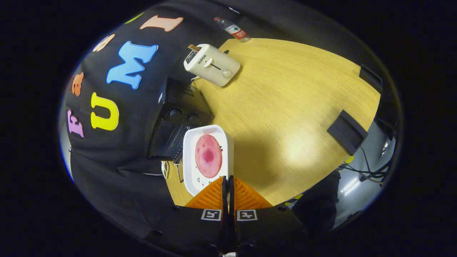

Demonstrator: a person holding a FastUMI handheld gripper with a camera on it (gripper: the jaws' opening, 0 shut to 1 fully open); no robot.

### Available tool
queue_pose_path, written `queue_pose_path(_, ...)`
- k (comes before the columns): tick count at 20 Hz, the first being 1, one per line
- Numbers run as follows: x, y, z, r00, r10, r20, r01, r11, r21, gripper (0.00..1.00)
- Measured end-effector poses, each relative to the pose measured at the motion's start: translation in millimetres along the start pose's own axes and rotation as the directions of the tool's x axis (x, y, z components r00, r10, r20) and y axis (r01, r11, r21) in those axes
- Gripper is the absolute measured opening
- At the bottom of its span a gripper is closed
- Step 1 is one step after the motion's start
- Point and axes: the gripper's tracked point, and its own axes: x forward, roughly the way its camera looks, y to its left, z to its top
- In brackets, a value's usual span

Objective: Open the toaster oven, put the food inside, and close the toaster oven door.

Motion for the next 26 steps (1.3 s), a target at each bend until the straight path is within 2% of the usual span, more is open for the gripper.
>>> queue_pose_path(5,1.9,42.5,-30.6,0.997,0.068,-0.042,-0.068,0.998,-0.001,0.02)
queue_pose_path(9,15.5,65.3,-38.7,0.994,0.090,-0.059,-0.091,0.996,-0.005,0.02)
queue_pose_path(19,91.9,120.7,-56.8,0.984,0.088,-0.157,-0.100,0.993,-0.065,0.02)
queue_pose_path(26,151.0,140.3,-39.2,0.985,0.076,-0.152,-0.079,0.997,-0.014,0.02)
